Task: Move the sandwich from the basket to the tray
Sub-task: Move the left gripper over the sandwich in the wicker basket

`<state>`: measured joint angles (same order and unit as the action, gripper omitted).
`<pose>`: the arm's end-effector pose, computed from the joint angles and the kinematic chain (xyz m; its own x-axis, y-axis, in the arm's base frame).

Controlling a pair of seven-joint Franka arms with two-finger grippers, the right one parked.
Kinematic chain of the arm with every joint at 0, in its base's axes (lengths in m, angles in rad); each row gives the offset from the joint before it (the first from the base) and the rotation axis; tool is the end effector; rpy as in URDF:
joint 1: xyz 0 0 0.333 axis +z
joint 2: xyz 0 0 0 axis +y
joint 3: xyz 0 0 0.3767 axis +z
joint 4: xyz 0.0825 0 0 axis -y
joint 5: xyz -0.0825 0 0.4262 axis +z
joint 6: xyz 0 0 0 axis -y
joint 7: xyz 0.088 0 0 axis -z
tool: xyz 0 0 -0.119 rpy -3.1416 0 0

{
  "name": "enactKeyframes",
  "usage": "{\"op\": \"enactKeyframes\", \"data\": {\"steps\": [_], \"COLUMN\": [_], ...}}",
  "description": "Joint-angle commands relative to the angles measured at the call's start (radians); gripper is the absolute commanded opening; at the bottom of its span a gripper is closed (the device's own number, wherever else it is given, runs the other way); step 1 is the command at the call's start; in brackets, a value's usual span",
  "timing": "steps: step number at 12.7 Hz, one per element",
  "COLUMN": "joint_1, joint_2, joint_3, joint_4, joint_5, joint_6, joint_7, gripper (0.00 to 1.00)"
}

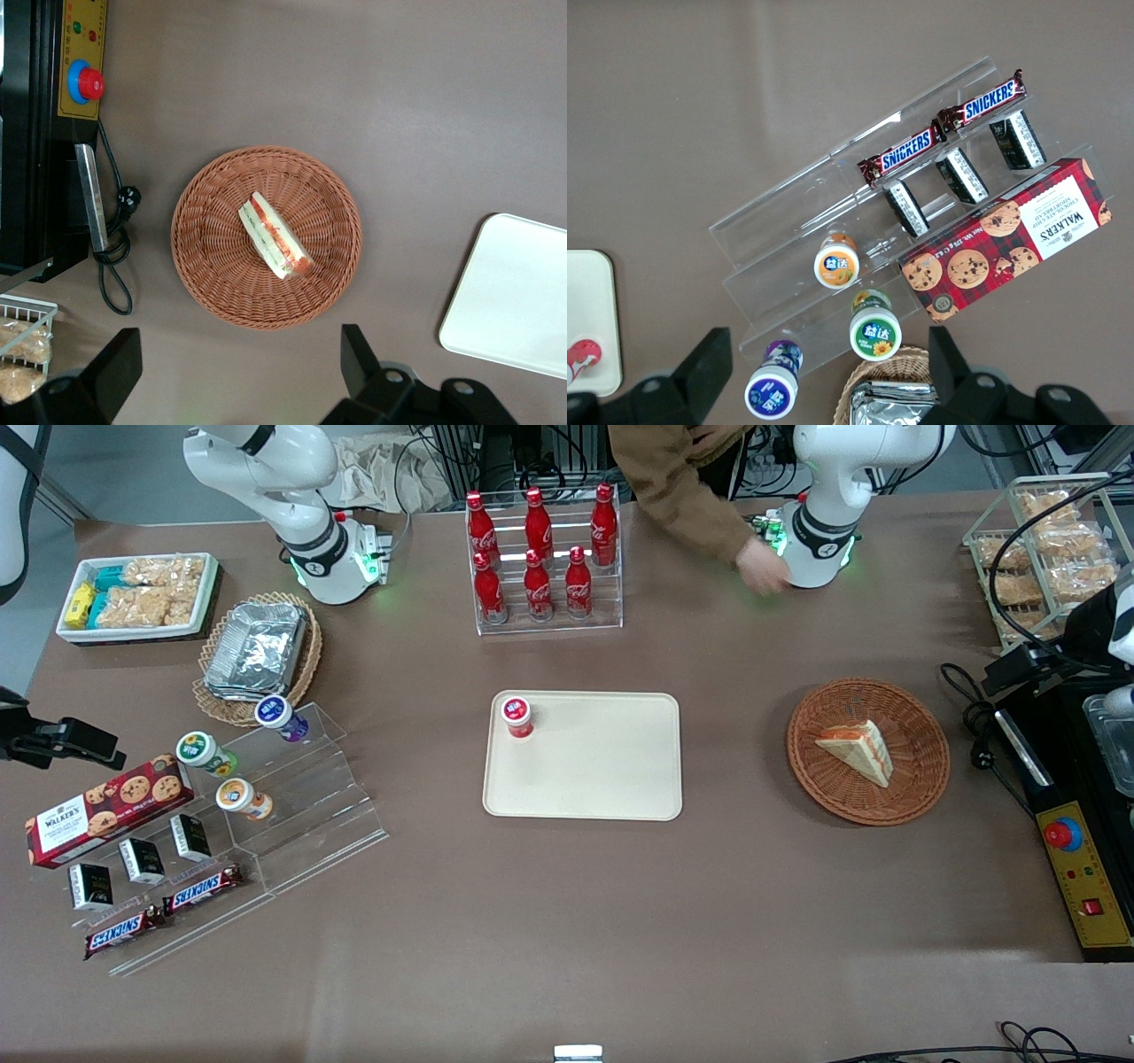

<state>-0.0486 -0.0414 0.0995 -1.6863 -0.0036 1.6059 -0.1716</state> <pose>0.5805 0.0304 0.6411 0.9746 0.2205 -0.0399 0.2207 -0.9753 0.0009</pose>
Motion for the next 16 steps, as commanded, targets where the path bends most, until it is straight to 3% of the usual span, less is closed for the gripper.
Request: {"op": "enactKeyframes", "data": {"steps": [1,4,6,9,11,16], "joint_1": [0.001,-0.005,-0.008,-0.008,-0.008,-0.008], "joint_2": [0.025,0.051,0.014,-0.113,-0.118,-0.077], "joint_3": [-0.004,-0.021,-0.023,-0.020,-0.024,-0.037], "joint_4": [0.037,0.042,-0.059,-0.359,-0.488,-0.622], "joint_5": [-0.018,-0.019,-0.022,-0.021,-0.018,-0.018], "joint_6": [-0.024,-0.029,0.018,0.286,0.435,0.613], "joint_7": [-0.025,-0.274,-0.316,-0.469,-0.584,-0.790], "gripper": [1.00,1.00,1.00,1.00,1.00,1.00]}}
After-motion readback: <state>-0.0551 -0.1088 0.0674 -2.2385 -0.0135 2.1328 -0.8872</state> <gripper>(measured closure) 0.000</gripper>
